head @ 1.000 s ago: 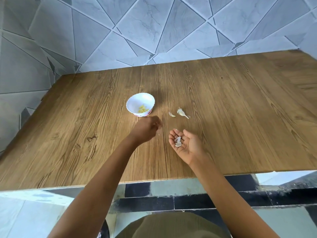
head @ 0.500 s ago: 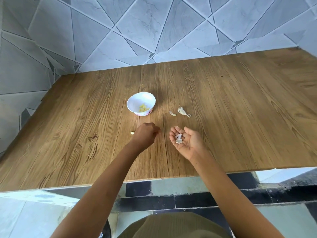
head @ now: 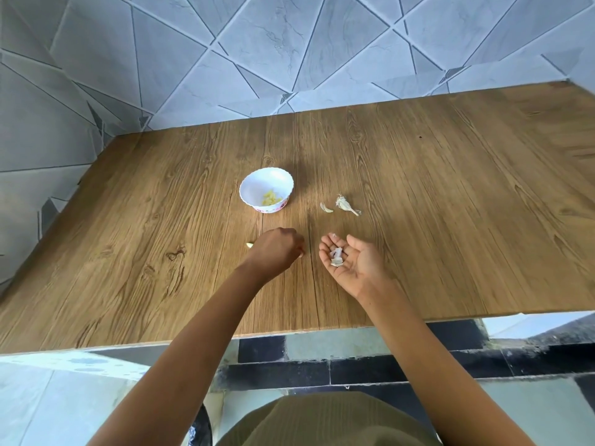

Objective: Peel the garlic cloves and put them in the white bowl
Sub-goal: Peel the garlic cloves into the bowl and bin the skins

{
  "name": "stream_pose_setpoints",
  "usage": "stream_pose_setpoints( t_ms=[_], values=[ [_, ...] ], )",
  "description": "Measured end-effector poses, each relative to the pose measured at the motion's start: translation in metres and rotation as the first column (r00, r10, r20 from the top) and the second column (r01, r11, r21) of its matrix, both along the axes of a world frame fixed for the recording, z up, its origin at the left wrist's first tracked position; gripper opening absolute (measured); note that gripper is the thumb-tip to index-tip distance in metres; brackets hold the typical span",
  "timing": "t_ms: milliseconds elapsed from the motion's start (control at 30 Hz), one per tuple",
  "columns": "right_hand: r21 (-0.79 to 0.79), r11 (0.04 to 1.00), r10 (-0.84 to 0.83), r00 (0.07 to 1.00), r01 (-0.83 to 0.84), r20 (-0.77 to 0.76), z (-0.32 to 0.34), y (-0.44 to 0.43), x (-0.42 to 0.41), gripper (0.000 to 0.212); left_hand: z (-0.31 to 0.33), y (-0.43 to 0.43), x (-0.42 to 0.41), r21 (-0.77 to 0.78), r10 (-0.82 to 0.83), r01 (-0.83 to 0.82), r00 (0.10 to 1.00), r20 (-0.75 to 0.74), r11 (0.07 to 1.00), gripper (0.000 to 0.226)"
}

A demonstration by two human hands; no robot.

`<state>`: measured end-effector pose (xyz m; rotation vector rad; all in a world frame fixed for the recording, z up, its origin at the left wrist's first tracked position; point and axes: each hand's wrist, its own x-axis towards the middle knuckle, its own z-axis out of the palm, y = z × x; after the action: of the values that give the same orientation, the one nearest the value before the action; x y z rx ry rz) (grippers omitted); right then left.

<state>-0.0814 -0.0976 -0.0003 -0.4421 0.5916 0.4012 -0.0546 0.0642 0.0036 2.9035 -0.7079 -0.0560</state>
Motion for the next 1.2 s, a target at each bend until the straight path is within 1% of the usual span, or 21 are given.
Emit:
stream_pose_setpoints(
  t_ms=[100,133,167,200,233,267,300,333,367,433,467,533,633,767,833,900,1000,1100,1200],
  values=[
    [-0.002,1.000,0.006,1.000,-0.006,-0.004,0.000,0.001,0.001,0.032,-0.007,-0.003,-0.003,0.130,-0.006,0.000,0.999,0.050,0.991,0.017],
    [-0.004,1.000,0.007,1.000,-0.007,-0.005,0.000,0.001,0.001,0.032,-0.011,-0.002,-0.003,0.136,0.005,-0.013,0.999,0.053,0.991,0.016],
    [-0.007,1.000,0.010,1.000,-0.010,-0.005,0.000,0.001,0.001,0.032,-0.012,-0.001,-0.002,0.096,0.028,-0.032,0.998,0.049,0.995,0.015],
    [-0.014,1.000,0.014,1.000,-0.014,-0.004,0.000,0.002,0.001,0.033,-0.012,0.000,-0.001,0.009,0.058,-0.058,0.998,0.025,0.998,0.014],
    [-0.022,1.000,0.017,1.000,-0.017,-0.003,-0.001,0.001,0.001,0.033,-0.011,0.001,0.001,-0.118,0.075,-0.075,0.997,-0.001,0.990,0.014],
    [-0.029,0.999,0.021,1.000,-0.021,-0.003,-0.001,0.002,0.001,0.033,-0.008,0.001,0.003,-0.264,0.089,-0.091,0.996,-0.022,0.960,0.014],
    [-0.029,0.999,0.022,1.000,-0.022,-0.005,-0.001,0.003,0.002,0.033,0.000,-0.001,0.004,-0.378,0.085,-0.092,0.996,-0.035,0.921,0.013],
    [-0.021,1.000,0.019,1.000,-0.019,-0.010,-0.001,0.004,0.002,0.033,0.008,-0.004,0.003,-0.436,0.062,-0.074,0.997,-0.044,0.897,0.011],
    [-0.004,1.000,0.013,1.000,-0.013,-0.017,-0.001,0.006,0.003,0.032,0.015,-0.008,0.002,-0.451,0.017,-0.040,0.998,-0.055,0.892,0.009],
    [0.027,1.000,-0.006,0.999,0.007,-0.031,-0.001,0.008,0.004,0.029,0.019,-0.018,-0.002,-0.373,-0.060,0.039,0.997,-0.044,0.927,0.010],
    [0.023,1.000,-0.010,0.999,0.011,-0.033,-0.001,0.009,0.004,0.027,0.017,-0.022,-0.004,-0.325,-0.061,0.051,0.998,-0.020,0.944,0.011],
    [0.007,1.000,-0.008,1.000,0.008,-0.030,-0.001,0.010,0.004,0.025,0.012,-0.026,-0.008,-0.306,-0.027,0.039,0.999,0.040,0.951,0.010],
    [0.024,1.000,-0.018,1.000,0.019,-0.024,-0.001,0.009,0.003,0.025,0.012,-0.029,-0.010,-0.334,0.036,-0.010,0.997,0.070,0.943,0.008],
    [0.016,1.000,-0.023,1.000,0.023,-0.021,0.000,0.009,0.003,0.027,0.014,-0.030,-0.010,-0.350,0.079,-0.053,0.995,0.062,0.935,0.012],
    [0.007,1.000,-0.018,1.000,0.018,-0.016,0.000,0.009,0.003,0.026,0.014,-0.029,-0.009,-0.360,0.068,-0.056,0.997,0.021,0.931,0.007],
    [-0.007,1.000,-0.022,0.999,0.022,-0.023,0.001,0.009,0.003,0.027,0.012,-0.027,-0.007,-0.377,0.033,-0.038,0.999,-0.019,0.925,0.015],
    [0.000,0.999,-0.041,0.999,0.041,-0.031,0.004,0.009,0.002,0.028,0.011,-0.023,-0.006,-0.430,0.001,-0.014,1.000,-0.029,0.903,0.026],
    [-0.013,0.999,-0.047,0.998,0.047,-0.036,0.004,0.011,0.001,0.026,0.013,-0.024,-0.008,-0.485,-0.006,-0.008,1.000,-0.029,0.874,0.025],
    [-0.010,0.998,-0.067,0.997,0.067,-0.045,0.003,0.014,0.002,0.025,0.014,-0.026,-0.010,-0.572,0.020,-0.042,0.999,-0.044,0.819,0.023]
  ],
)
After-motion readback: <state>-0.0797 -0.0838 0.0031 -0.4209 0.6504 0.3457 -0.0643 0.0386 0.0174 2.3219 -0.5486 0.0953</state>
